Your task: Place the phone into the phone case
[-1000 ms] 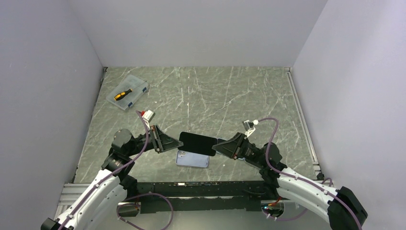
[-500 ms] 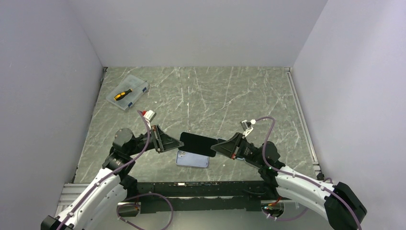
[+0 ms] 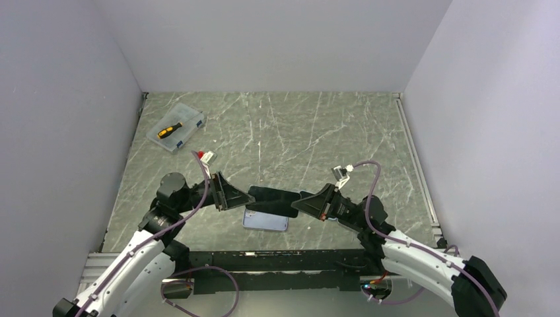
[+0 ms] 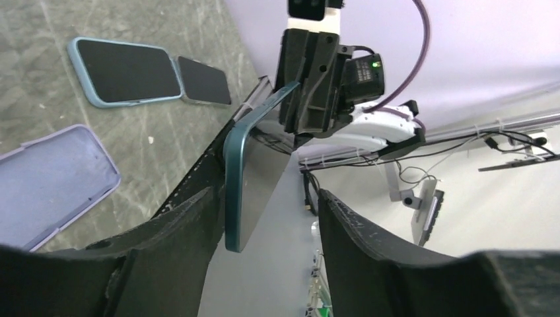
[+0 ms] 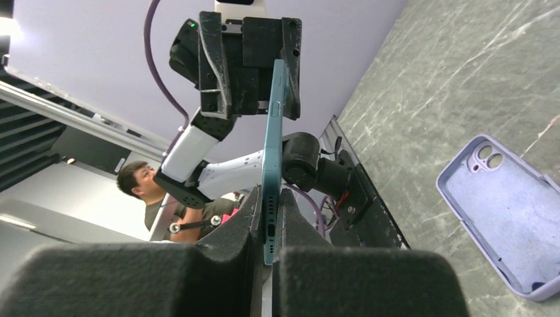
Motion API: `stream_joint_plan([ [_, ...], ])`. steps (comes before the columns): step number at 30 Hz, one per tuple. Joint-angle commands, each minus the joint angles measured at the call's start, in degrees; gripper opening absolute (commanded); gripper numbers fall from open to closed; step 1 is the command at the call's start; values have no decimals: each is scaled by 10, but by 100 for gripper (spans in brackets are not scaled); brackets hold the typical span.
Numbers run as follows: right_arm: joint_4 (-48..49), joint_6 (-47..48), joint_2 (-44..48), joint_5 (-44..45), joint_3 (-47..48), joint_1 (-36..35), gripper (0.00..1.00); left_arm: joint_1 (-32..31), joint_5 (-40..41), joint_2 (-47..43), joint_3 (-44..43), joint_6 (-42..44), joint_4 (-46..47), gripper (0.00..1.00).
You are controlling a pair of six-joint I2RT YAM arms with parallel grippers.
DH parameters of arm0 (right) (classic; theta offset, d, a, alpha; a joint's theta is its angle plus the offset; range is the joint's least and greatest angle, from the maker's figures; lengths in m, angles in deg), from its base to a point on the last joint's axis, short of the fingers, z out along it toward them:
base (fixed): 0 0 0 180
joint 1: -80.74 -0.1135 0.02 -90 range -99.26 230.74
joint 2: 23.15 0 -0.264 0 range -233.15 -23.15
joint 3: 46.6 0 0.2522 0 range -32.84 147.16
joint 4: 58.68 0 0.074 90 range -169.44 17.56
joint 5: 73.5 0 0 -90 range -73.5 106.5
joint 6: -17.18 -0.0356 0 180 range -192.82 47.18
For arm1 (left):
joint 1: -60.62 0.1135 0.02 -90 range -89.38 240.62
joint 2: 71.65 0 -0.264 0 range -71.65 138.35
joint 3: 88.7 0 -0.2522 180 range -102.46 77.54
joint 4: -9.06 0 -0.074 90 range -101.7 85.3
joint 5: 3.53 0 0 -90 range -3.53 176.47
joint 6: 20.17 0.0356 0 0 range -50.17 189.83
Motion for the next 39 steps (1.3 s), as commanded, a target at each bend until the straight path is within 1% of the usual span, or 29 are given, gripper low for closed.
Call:
stream_joint_plan([
  [1,-66,39,60,15,54,-2,0,-2,30,4,-51,77,-96,65],
  [5,-172,77,89,17,96,-2,0,-2,94,11,-93,149,-214,71],
  [7,-237,99,92,20,125,-2,0,-2,126,17,-107,181,-261,72],
  [9,-301,121,85,25,151,-2,0,-2,162,26,-116,205,-309,71],
  [12,-404,156,48,22,200,-2,0,-2,207,38,-117,222,-349,70],
  [15,-450,179,12,8,228,-2,0,-2,227,48,-100,223,-351,69],
  [21,-479,185,-27,6,240,-2,0,-2,223,75,-40,203,-296,68],
  [24,-479,170,-56,-2,233,-2,0,-3,222,90,-20,198,-274,68],
  [30,-423,124,-96,-13,200,-4,0,-3,224,118,7,198,-241,68],
  [39,-378,80,-161,1,197,-6,0,-3,215,176,13,205,-193,67],
])
